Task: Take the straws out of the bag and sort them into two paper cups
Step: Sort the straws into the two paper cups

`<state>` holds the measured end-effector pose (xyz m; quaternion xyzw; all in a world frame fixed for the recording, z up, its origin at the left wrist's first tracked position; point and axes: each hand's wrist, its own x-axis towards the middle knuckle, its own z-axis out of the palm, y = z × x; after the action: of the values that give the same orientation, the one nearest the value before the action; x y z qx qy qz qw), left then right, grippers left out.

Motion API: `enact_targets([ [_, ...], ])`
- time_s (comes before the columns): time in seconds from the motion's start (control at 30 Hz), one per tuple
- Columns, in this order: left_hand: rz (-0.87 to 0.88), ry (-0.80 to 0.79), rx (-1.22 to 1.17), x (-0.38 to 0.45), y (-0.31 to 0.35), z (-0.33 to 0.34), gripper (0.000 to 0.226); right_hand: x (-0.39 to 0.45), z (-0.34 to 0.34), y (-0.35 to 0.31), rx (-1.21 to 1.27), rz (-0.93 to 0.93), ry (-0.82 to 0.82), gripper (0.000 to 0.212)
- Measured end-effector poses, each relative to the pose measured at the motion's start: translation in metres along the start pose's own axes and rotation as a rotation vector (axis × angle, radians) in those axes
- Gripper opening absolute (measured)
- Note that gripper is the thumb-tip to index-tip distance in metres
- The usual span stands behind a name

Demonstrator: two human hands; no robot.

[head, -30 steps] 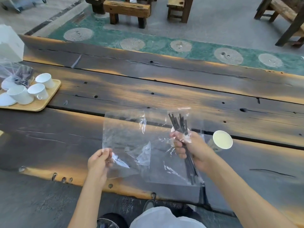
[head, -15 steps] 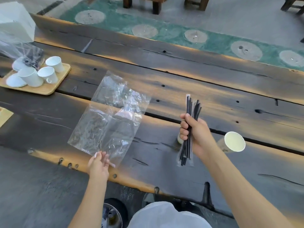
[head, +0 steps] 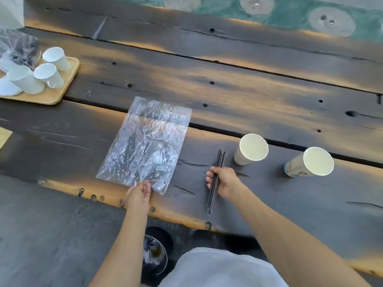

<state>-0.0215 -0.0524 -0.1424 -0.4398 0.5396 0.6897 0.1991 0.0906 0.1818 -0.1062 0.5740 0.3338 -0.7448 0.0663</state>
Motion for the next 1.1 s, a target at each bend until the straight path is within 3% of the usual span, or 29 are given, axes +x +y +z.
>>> enact_targets([
  [0.17, 0.021, 0.060, 0.054, -0.003, -0.005, -0.007, 0.019, 0.019, 0.010, 0.013, -0.095, -0.046, 0.101, 0.010],
  [0.33, 0.145, 0.284, 0.252, -0.011, -0.016, -0.013, 0.011, 0.018, 0.017, 0.012, -0.143, -0.097, 0.137, 0.015],
  [0.4, 0.235, 0.222, 0.425, -0.023, -0.032, -0.009, 0.013, 0.016, 0.014, 0.009, -0.201, -0.128, 0.150, 0.019],
  [0.57, 0.318, -0.222, 0.913, -0.045, -0.058, 0.018, 0.012, 0.008, -0.001, 0.004, -0.304, -0.156, 0.173, 0.032],
  [0.67, 0.439, -0.363, 1.160, -0.052, -0.062, 0.040, 0.023, 0.003, -0.010, 0.006, -0.277, -0.173, 0.170, 0.025],
  [0.8, 0.568, -0.367, 1.299, -0.054, -0.068, 0.058, 0.027, -0.017, -0.025, 0.008, -0.338, -0.261, 0.157, 0.042],
  [1.1, 0.640, -0.251, 1.459, -0.054, -0.076, 0.071, 0.038, -0.011, -0.062, 0.044, -0.514, -0.267, 0.311, 0.039],
])
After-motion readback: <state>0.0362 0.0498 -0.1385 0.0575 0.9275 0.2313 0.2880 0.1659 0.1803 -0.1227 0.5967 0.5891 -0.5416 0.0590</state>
